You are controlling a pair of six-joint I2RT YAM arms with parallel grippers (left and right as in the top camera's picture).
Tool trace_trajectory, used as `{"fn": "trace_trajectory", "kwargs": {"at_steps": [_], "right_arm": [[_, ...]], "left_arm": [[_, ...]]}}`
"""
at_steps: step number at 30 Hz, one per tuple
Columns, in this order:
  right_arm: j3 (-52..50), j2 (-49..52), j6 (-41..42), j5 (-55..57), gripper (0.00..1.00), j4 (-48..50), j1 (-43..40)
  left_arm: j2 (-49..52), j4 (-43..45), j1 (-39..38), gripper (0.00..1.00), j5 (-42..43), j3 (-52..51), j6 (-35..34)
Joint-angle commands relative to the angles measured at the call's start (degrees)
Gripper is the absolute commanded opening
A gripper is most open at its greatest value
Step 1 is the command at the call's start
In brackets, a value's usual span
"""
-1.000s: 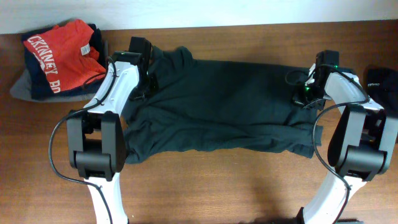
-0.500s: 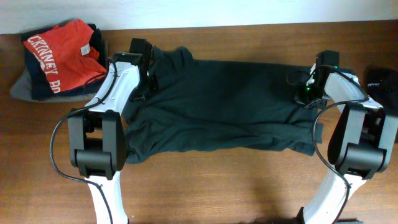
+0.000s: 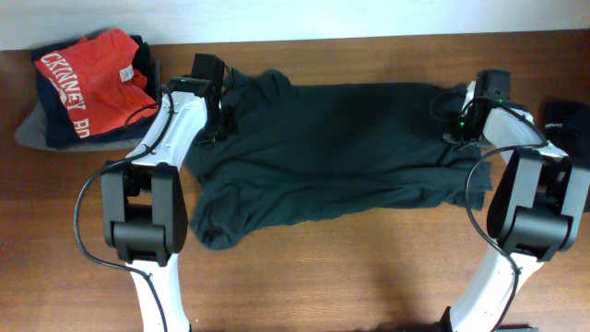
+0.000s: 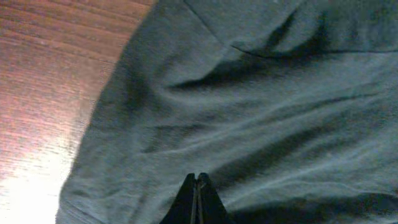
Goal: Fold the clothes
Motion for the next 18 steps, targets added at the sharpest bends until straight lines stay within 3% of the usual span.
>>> {"fn": "trace_trajectory", "kwargs": {"at_steps": [1,6,10,13,18], "right_arm": [[1.53,3.58,-0.48,7.34,0.05,-2.49,-0.7],[7.58,3.58,-0.42,7.13,0.05,-9.09,-0.7],[13.44,3.56,2.58,7.1,0.11,-15.54,-0.63],[18.95,3.52,3.72,6.03,0.04,-21.16,-0.66],[26.51,3.41,3.69,0.35,0.04,-27.67,-0.48]], "left_arm": [[2.03,1.38,0.0,0.01,0.42,-0.07,1.55],[3.32,5.66,0.02,0.02,0.44,-0.07,5.66],[3.85,5.46,0.04,0.01,0.48,-0.07,5.66],[3.78,4.37,0.0,0.01,0.68,0.39,5.66],[4.0,1.53,0.0,0.01,3.45,0.9,5.64]]}}
